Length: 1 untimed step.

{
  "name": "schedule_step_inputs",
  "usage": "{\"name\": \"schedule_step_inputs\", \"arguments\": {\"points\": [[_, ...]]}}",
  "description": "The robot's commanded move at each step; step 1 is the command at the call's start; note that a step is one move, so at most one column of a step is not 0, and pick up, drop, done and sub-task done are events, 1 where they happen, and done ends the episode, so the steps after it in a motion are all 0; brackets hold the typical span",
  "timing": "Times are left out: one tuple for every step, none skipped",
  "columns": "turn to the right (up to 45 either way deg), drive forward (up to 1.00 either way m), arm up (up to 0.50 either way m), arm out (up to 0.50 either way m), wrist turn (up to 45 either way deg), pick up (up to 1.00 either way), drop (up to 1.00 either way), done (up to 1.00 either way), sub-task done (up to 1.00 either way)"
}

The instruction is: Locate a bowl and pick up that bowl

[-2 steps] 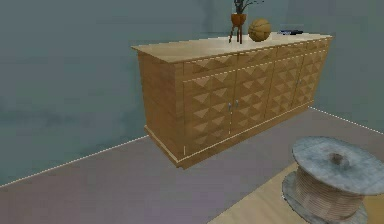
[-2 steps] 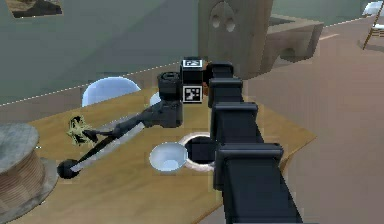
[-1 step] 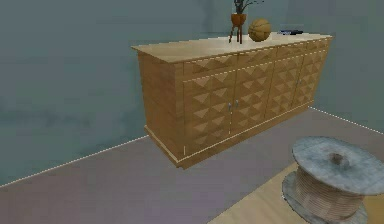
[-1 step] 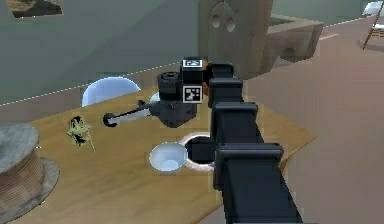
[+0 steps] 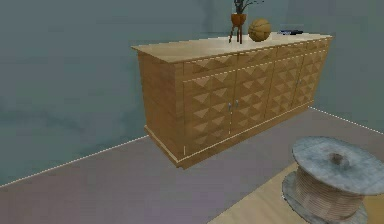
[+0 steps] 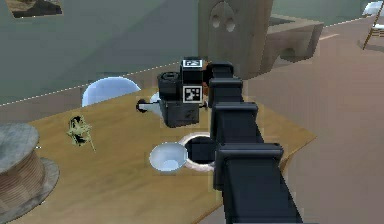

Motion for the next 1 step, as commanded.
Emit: {"name": "schedule_step_inputs", "arguments": {"points": [[0.0, 0.0, -0.28, 0.0, 0.0, 0.0, 0.0, 0.0, 0.0]]}}
